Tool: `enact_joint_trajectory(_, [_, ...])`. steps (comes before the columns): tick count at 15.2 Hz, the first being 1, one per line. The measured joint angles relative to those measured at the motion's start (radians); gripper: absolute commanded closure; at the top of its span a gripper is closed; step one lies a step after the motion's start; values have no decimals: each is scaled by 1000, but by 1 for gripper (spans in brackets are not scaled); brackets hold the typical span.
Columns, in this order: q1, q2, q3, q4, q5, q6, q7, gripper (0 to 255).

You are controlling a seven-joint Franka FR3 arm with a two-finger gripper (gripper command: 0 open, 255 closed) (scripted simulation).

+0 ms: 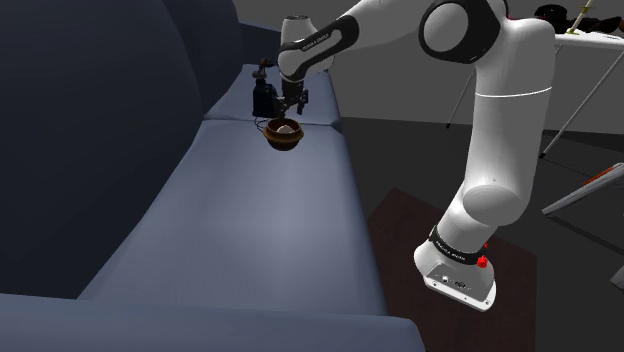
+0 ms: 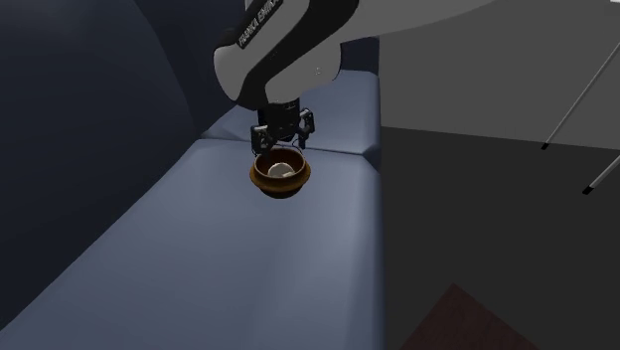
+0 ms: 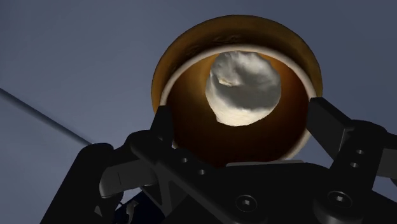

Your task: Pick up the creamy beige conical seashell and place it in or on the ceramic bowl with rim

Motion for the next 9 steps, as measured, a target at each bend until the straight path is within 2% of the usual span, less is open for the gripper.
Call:
enact_joint_trajectory(4, [3,-44,0,17,-3,-61,0,0])
enact_joint_trajectory(9, [3,-45,-1,22,-3,-68,0,0])
